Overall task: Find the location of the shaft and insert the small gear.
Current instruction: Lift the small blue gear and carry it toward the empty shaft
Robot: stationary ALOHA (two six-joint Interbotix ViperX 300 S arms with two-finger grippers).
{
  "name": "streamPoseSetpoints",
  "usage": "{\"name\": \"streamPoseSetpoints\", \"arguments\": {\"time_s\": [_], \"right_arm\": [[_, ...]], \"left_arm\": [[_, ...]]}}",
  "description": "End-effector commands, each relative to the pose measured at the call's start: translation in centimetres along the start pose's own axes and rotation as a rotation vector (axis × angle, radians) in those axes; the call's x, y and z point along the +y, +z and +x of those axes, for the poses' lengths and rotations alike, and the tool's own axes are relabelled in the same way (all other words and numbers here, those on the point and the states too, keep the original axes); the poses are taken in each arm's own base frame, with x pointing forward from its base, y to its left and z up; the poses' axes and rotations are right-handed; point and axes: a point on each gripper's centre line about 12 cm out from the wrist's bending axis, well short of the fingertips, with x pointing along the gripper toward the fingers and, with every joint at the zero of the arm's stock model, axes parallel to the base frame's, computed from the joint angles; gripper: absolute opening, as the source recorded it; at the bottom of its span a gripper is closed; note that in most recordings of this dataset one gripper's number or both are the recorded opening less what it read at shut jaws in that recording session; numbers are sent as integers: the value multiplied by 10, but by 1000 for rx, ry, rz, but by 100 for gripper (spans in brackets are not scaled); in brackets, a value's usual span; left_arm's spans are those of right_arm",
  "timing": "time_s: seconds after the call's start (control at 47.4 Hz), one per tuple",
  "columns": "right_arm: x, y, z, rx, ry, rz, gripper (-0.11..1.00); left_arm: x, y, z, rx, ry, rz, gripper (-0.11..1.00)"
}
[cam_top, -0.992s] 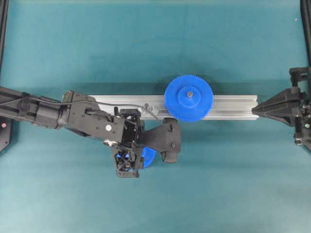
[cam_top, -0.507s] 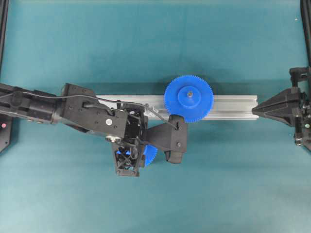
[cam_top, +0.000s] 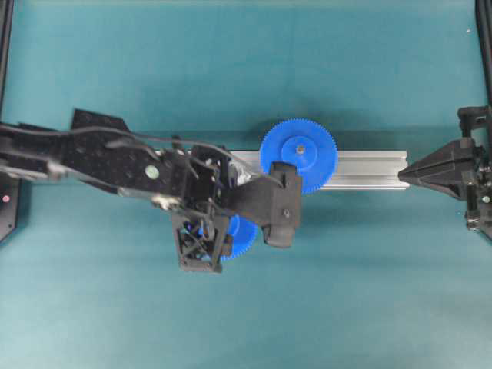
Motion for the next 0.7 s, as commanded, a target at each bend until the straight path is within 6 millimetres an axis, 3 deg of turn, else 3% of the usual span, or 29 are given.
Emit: {"name": "streamPoseSetpoints", "arguments": {"time_s": [0.0, 0.359, 0.676], "right_arm": [[1, 5, 1, -17, 3, 11, 3], [1, 6, -1, -24, 5, 11, 3], [2, 9, -4, -42, 7, 13, 3]], "left_arm": [[7, 8, -39, -87, 8, 2, 64], [37, 15, -69, -158, 43, 23, 64], [54, 16, -62, -140, 61, 41, 64]]}}
